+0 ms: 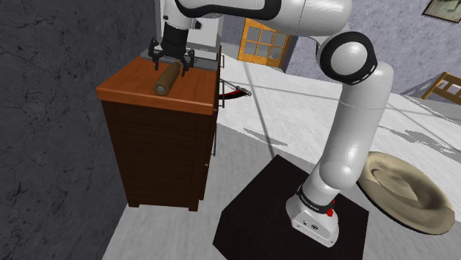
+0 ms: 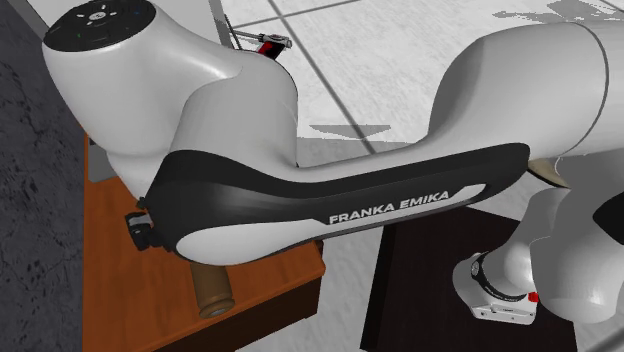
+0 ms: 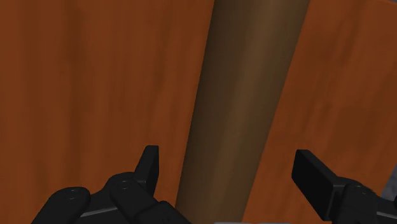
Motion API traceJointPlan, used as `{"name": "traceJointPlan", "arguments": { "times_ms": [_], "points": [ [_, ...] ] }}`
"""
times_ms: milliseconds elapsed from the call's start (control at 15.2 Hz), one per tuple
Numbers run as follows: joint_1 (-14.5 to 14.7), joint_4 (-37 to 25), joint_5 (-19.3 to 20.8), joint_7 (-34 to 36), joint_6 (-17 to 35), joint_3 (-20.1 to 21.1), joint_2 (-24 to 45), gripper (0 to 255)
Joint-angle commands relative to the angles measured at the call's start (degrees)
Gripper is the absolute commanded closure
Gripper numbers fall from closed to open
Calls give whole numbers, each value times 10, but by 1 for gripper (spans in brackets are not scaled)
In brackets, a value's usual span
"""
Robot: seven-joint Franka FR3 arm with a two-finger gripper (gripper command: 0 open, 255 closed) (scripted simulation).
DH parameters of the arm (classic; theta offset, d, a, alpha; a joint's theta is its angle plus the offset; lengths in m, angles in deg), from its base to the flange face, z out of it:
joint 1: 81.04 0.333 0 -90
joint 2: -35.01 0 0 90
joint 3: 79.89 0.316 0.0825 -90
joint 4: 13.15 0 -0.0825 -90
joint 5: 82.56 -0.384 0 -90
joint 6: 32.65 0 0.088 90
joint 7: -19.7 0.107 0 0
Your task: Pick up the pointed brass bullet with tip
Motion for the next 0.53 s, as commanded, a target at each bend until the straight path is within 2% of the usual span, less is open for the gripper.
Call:
{"name": "traceJointPlan", "arguments": {
  "times_ms": [0, 66, 132, 462],
  "points": [
    [-2, 16, -1, -1, 13, 0, -4, 0],
    [-2, 16, -1, -1, 13, 0, -4, 0],
    [-2, 17, -2, -1, 13, 0, -4, 255],
    [-1, 16, -1, -1, 13, 0, -3, 255]
  ]
}}
